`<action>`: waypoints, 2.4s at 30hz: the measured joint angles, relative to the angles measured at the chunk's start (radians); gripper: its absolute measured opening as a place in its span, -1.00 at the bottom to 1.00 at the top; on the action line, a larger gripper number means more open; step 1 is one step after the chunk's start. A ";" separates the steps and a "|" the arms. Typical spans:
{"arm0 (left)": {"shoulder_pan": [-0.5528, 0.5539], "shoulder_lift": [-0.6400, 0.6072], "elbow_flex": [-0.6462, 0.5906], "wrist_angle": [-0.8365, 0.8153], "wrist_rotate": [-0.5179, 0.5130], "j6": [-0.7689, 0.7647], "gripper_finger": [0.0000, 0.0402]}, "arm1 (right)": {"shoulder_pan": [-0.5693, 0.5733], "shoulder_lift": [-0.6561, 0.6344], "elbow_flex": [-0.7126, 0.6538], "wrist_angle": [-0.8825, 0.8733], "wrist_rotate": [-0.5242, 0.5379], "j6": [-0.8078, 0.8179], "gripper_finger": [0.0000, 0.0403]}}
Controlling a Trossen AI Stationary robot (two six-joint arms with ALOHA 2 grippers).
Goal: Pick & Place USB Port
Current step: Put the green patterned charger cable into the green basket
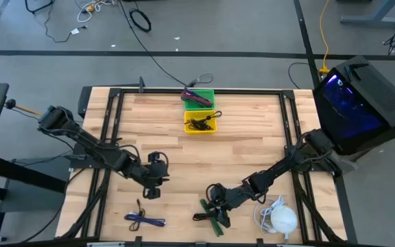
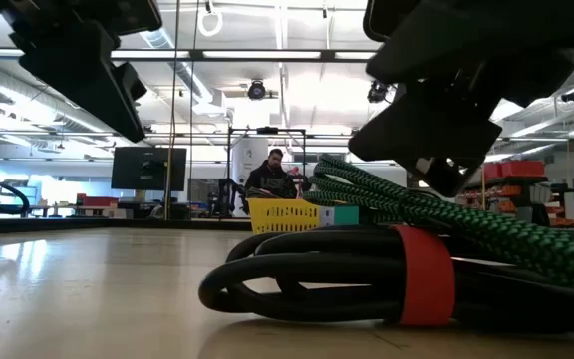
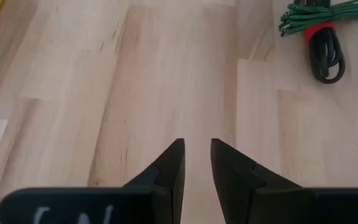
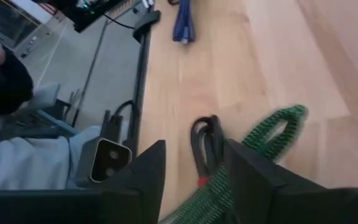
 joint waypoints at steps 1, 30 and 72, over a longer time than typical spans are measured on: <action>-0.005 0.000 0.000 0.002 -0.011 -0.008 -0.60 | 0.000 0.004 0.005 -0.001 0.000 0.000 -0.13; -0.069 0.001 0.000 0.015 -0.129 -0.035 -0.60 | -0.119 -0.027 0.037 -0.178 -0.147 -0.061 -0.27; -0.069 0.002 0.000 0.013 -0.131 -0.035 -0.60 | -0.043 -0.081 0.038 -0.538 -0.148 0.165 -0.27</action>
